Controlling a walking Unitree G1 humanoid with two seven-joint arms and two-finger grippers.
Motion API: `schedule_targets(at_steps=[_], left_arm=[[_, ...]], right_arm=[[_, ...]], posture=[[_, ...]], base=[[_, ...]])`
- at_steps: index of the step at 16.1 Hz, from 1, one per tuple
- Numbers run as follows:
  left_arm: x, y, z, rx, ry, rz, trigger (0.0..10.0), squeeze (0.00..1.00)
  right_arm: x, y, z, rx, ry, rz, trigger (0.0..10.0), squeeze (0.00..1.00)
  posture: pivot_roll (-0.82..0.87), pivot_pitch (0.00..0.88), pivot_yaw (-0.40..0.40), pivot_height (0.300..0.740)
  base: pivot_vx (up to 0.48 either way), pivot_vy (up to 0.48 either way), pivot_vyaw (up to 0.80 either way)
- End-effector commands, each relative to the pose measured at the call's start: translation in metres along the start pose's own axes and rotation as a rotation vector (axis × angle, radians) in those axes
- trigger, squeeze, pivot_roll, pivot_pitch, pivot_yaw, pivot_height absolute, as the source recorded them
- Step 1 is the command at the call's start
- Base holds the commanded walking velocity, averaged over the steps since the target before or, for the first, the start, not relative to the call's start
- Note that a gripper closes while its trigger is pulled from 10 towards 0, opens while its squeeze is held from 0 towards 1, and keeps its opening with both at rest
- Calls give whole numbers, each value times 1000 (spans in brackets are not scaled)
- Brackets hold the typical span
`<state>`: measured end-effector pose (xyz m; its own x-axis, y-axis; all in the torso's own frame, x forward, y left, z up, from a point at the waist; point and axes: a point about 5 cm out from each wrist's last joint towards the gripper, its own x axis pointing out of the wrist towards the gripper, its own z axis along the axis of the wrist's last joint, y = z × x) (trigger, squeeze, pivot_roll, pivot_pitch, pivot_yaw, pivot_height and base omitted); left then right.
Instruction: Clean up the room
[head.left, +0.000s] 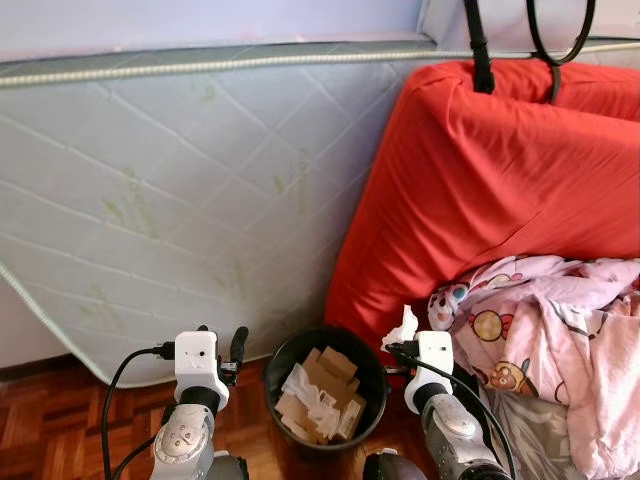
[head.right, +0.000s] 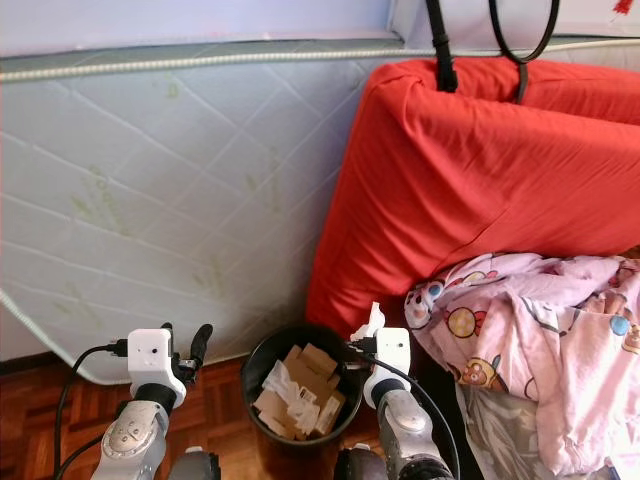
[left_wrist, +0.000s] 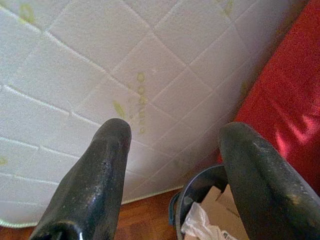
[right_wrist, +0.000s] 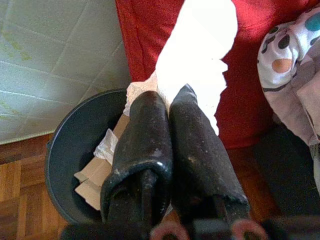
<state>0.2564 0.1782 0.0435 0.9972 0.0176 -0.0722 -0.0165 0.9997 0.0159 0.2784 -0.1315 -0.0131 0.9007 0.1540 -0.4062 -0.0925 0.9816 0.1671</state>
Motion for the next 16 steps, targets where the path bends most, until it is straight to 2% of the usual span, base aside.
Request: schedule_targets(at_steps=[1, 5, 10, 14, 16], left_arm=[[-1, 0, 0, -12, 7, 5, 10000, 0], [-1, 0, 0, -14, 7, 7, 10000, 0], [-3, 0, 1, -13, 2, 14, 10000, 0], [-9, 0, 3, -12, -5, 18, 10000, 0], [-12, 0, 13, -8, -35, 19, 10000, 0]], right_arm=[[1, 0, 1, -12, 14, 8, 10000, 0], [2, 0, 1, -13, 22, 20, 10000, 0], [4, -2, 7, -20, 6, 17, 10000, 0], [14, 3, 28, -40, -18, 50, 10000, 0], [25, 14, 53, -61, -33, 98, 10000, 0]], posture=[[62, 84, -90, 642], [62, 88, -91, 642], [73, 104, -97, 642], [94, 133, -107, 642], [131, 174, -127, 642]], base=[[289, 0, 0], [291, 0, 0], [0, 0, 0], [0, 0, 0], [0, 0, 0]])
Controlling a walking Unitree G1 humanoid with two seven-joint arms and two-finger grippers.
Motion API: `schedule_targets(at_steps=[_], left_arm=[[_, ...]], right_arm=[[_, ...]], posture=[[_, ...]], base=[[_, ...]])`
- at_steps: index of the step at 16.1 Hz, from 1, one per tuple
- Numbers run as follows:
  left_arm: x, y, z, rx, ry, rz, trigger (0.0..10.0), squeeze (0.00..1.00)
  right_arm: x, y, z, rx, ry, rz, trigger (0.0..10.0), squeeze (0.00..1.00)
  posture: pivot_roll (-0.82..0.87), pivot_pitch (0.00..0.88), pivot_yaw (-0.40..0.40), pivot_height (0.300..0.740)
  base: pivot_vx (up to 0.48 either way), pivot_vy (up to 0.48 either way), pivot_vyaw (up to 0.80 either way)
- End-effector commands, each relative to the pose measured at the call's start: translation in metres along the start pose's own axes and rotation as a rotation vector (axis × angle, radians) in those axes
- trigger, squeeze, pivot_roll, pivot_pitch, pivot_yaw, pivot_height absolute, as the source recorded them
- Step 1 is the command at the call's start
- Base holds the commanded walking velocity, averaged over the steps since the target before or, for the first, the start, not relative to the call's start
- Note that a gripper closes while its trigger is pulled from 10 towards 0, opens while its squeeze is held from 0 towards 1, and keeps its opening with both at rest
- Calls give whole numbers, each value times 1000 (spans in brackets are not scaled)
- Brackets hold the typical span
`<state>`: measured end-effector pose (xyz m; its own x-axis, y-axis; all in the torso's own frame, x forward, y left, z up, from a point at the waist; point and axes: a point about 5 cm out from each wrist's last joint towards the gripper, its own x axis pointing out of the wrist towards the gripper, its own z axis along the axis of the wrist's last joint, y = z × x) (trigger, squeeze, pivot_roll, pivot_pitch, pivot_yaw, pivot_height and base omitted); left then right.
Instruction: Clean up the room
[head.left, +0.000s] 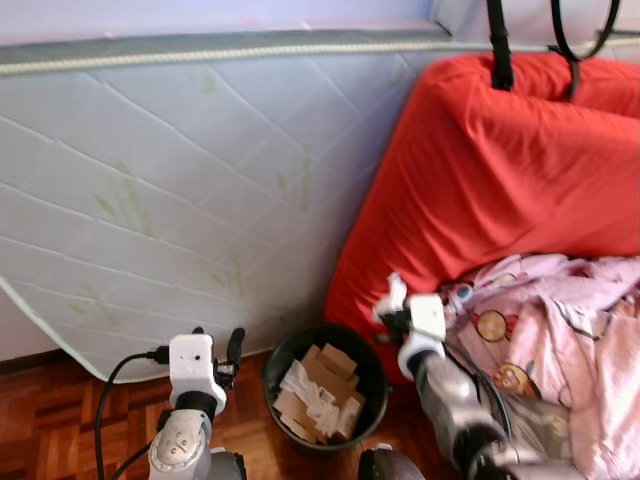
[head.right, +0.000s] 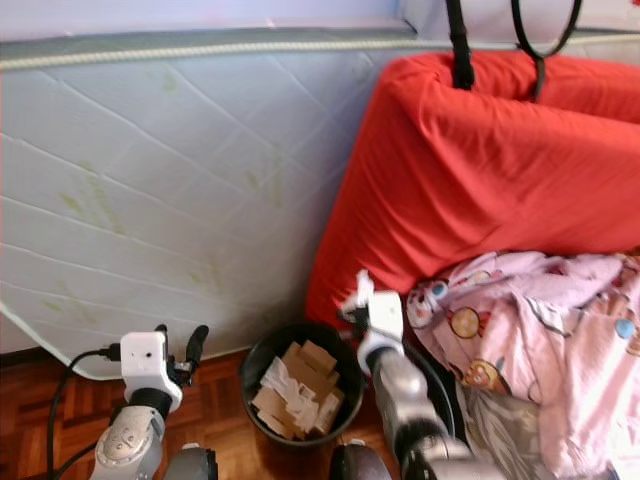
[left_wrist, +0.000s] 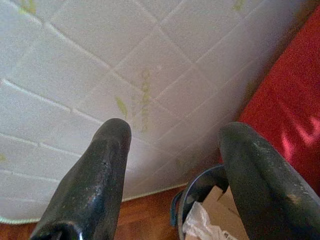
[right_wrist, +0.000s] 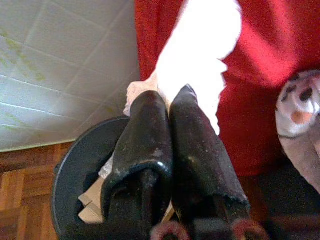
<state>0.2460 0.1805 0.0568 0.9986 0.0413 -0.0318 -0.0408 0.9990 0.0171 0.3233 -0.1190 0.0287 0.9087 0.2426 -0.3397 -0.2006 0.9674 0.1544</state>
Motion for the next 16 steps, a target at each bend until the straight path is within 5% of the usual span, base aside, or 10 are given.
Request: schedule_targets(at_steps=[1, 5, 14, 15, 16], left_arm=[[-3, -2, 4, -4, -3, -3, 10000, 0], [-21, 3, 12, 9, -9, 7, 10000, 0], [-60, -3, 30, 8, 30, 26, 10000, 0], [-63, -3, 31, 7, 38, 30, 10000, 0], [-65, -3, 31, 6, 44, 32, 10000, 0]], right_arm=[[4, 3, 6, -16, 23, 31, 10000, 0], [14, 16, 22, -89, 59, 81, 10000, 0], [15, 49, 5, -144, 168, 151, 10000, 0], [15, 52, 4, -139, 174, 157, 10000, 133], [15, 54, 2, -133, 184, 167, 10000, 655]], posture=[[142, 186, -132, 642], [168, 258, -149, 642], [211, 402, -170, 642], [211, 408, -174, 642], [211, 413, -175, 642]], base=[[0, 0, 0], [0, 0, 0], [0, 0, 0], [0, 0, 0], [0, 0, 0]])
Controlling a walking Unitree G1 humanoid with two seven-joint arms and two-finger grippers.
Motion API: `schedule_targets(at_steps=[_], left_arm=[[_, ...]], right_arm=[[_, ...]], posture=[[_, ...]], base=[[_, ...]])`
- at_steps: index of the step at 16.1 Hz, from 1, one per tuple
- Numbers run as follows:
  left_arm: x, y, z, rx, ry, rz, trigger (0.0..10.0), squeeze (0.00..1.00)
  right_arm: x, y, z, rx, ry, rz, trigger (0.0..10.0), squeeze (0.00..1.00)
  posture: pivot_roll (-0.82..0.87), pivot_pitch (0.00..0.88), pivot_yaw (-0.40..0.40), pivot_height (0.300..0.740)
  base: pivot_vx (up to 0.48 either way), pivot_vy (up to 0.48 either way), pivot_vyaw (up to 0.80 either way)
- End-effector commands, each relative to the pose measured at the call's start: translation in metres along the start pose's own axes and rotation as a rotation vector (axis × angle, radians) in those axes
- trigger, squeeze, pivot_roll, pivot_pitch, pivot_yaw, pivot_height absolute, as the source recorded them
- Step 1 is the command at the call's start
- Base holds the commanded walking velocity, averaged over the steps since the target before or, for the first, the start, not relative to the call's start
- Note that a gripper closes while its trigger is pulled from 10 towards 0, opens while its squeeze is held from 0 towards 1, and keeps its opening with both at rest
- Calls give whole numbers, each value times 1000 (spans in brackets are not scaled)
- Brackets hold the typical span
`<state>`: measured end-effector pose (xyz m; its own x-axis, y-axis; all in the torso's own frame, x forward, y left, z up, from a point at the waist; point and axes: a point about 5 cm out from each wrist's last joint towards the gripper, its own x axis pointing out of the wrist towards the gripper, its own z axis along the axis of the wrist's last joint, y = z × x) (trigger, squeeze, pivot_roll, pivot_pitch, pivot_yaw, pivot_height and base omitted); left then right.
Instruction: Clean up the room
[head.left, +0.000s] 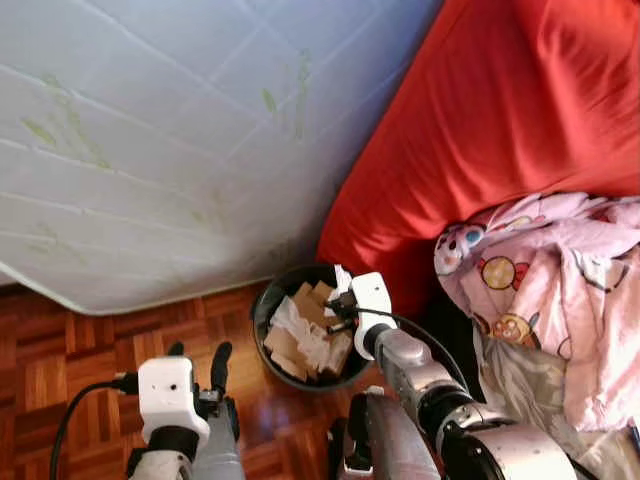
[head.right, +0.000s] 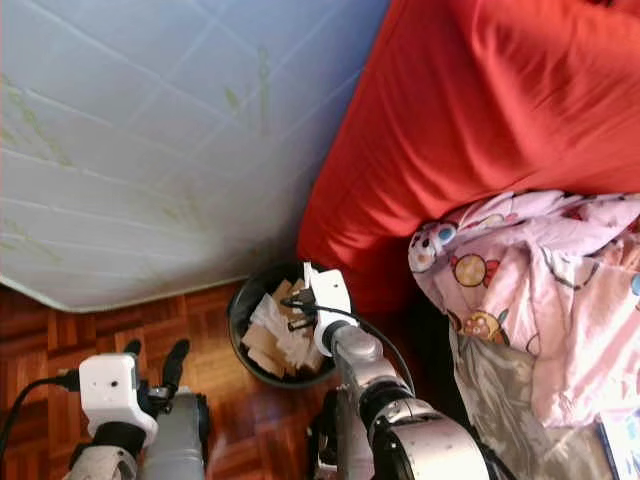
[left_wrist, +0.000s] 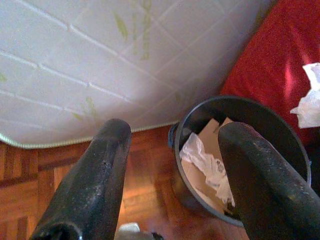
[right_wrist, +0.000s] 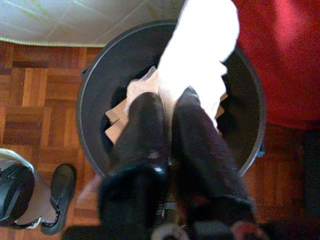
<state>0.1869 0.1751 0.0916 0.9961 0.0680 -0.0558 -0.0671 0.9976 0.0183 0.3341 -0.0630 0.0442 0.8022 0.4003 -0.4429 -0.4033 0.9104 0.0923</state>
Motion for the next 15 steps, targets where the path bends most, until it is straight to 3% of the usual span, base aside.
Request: schedule_targets(at_steps=[1, 15], left_arm=[[-7, -1, -1, 5, 28, 8, 10000, 0], [-14, -4, 0, -1, 61, 27, 10000, 0]], right_arm=[[-2, 3, -14, 2, 61, 26, 10000, 980], [-9, 4, -31, -67, 110, 201, 10000, 1000]], posture=[[214, 423, -177, 642], [214, 448, -191, 642]], base=[[0, 0, 0], [0, 0, 0]])
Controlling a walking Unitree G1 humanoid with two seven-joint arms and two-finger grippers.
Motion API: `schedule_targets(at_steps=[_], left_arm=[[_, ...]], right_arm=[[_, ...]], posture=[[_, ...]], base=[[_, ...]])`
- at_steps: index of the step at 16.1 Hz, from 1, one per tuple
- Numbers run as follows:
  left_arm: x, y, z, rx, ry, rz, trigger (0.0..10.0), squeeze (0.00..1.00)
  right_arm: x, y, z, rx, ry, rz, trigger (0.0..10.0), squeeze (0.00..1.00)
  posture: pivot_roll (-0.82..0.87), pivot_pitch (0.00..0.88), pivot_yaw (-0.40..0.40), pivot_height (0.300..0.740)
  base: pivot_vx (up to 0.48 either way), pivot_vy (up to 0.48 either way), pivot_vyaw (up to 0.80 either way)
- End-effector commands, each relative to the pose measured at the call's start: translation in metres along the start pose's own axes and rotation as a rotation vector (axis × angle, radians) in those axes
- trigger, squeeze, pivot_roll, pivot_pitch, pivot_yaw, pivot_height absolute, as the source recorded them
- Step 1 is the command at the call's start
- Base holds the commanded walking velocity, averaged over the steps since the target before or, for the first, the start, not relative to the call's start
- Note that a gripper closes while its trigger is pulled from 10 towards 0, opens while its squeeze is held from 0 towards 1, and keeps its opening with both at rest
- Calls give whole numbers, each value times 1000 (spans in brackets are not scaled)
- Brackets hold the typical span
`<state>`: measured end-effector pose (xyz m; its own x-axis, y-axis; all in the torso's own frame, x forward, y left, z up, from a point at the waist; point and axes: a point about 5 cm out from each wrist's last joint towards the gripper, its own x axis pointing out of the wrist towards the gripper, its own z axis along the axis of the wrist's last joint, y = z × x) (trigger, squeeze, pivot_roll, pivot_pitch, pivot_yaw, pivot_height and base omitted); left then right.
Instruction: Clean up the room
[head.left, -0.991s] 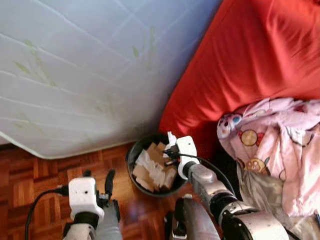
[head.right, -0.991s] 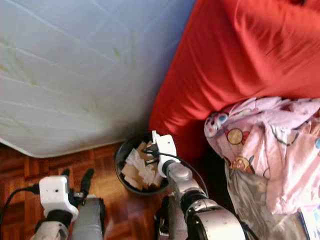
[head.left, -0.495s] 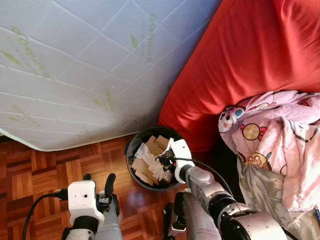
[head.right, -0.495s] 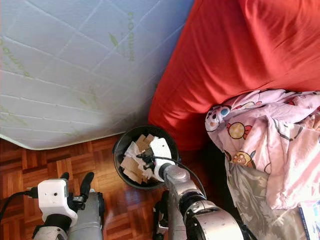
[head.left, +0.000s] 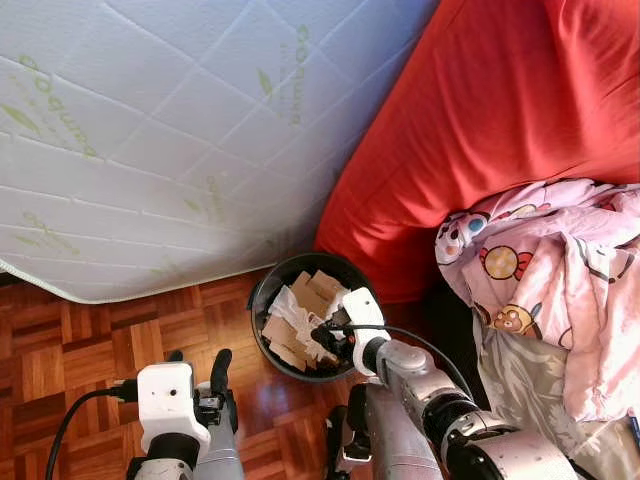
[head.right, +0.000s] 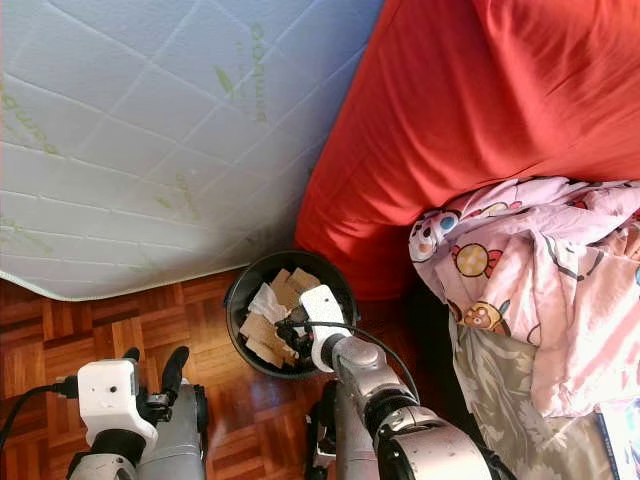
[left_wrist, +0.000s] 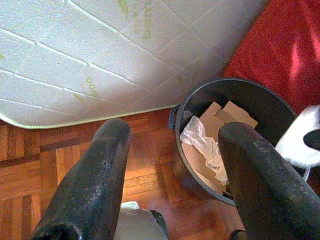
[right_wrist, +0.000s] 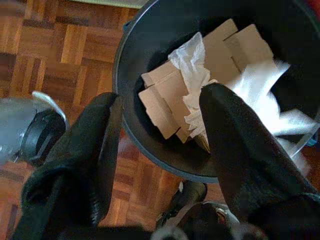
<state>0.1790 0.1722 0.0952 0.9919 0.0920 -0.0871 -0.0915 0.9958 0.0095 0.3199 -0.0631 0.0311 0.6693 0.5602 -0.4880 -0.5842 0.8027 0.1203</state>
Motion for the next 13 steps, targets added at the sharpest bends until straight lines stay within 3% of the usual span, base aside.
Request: schedule_targets(at_steps=[1, 7, 8, 10, 11, 12, 13], left_arm=[[-6, -1, -3, 9, 29, 5, 10000, 0], [-3, -1, -4, 9, 33, 9, 10000, 0], [-1, 0, -6, 9, 35, 10, 10000, 0], [2, 3, -12, 12, 51, 16, 10000, 0], [6, 6, -20, 10, 71, 26, 10000, 0], [10, 7, -25, 9, 80, 29, 10000, 0], [16, 10, -34, 11, 100, 28, 10000, 0]], right_arm=[[-3, 0, -14, -9, 34, 15, 10000, 1000], [-8, -8, -13, -71, 26, 49, 10000, 1000], [-11, -16, -10, -52, -5, 0, 10000, 0], [-22, -40, -6, 32, -84, -135, 10000, 0], [-43, -71, -13, 130, -150, -294, 10000, 0], [-53, -84, -17, 172, -173, -360, 10000, 0], [-50, -80, -25, 260, -164, -465, 10000, 0]], posture=[[214, 450, -192, 642], [212, 445, -190, 642], [212, 437, -189, 642], [202, 407, -184, 642], [184, 365, -179, 642], [176, 344, -174, 642], [164, 308, -171, 642]], base=[[0, 0, 0], [0, 0, 0], [0, 0, 0], [0, 0, 0], [0, 0, 0], [0, 0, 0], [0, 0, 0]])
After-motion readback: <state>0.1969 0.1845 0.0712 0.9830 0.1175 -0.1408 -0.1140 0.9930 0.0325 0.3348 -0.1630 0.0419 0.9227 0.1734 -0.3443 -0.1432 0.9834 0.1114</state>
